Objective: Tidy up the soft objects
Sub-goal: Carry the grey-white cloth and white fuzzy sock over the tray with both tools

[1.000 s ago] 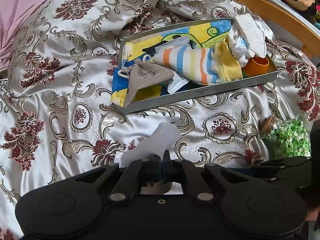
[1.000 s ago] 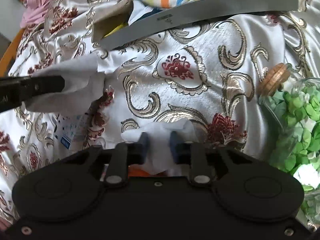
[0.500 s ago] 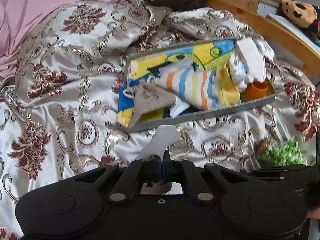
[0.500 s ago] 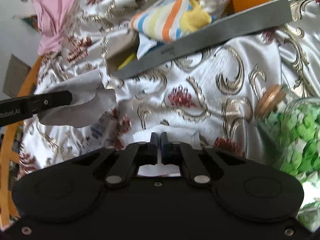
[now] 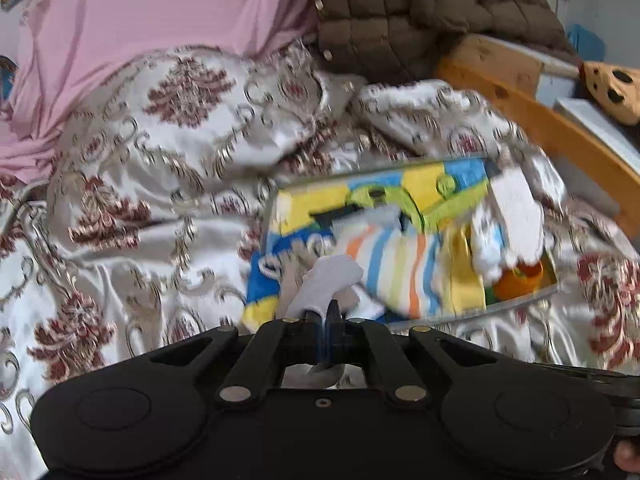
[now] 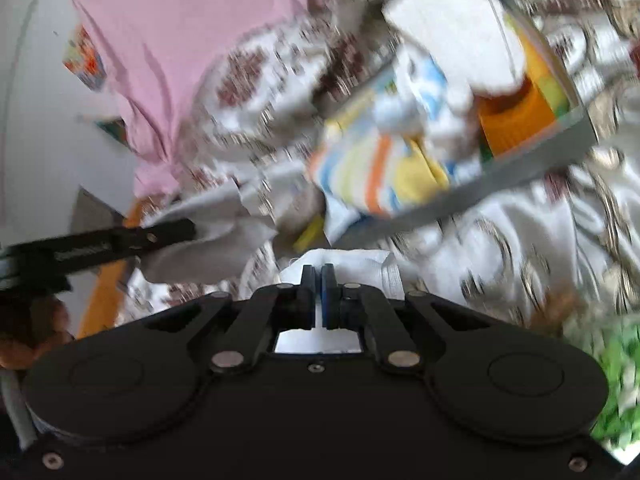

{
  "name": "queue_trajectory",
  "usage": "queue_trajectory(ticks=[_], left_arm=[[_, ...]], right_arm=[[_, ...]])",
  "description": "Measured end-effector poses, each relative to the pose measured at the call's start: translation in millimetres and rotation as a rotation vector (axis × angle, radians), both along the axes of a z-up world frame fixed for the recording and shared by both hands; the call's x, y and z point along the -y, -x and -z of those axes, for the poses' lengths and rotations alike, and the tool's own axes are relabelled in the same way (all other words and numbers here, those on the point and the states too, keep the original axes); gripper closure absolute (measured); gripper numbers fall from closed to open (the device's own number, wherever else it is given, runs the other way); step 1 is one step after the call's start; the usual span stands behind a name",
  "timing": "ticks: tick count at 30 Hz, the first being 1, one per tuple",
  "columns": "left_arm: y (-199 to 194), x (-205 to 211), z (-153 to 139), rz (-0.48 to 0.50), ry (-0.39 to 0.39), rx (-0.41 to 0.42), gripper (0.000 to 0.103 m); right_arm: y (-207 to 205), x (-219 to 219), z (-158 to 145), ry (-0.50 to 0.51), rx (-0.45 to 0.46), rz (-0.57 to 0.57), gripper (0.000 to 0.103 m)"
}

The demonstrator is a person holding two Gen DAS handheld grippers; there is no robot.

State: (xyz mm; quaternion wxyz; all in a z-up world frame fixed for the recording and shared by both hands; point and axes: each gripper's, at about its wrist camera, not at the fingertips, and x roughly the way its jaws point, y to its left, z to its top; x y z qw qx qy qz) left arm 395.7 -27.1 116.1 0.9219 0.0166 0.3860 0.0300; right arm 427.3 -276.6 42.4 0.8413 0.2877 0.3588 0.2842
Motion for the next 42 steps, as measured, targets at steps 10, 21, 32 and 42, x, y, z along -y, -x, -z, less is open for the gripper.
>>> queue_trajectory(ticks=[10,21,32,42], left_arm=[[-38,4,-1,-0.046,0.051,0.194,0.102],[-78,4,62,-0.142,0.211,0.15,0.101],[-80,2,79,-0.181,0.202,0.077,0.086],[-83,-3,109,-0.24,0.192,0.048,0.08]], right_arm=[[-46,25,-23,-0.194,0.235,0.206,0.103],[-90,20,-16,-0.127,0.194,0.281,0.103],[-102,-30,18,-0.006,0.138,0.274,0.102],[-117,-47,42,0.009,0.086,0.23,0.103]])
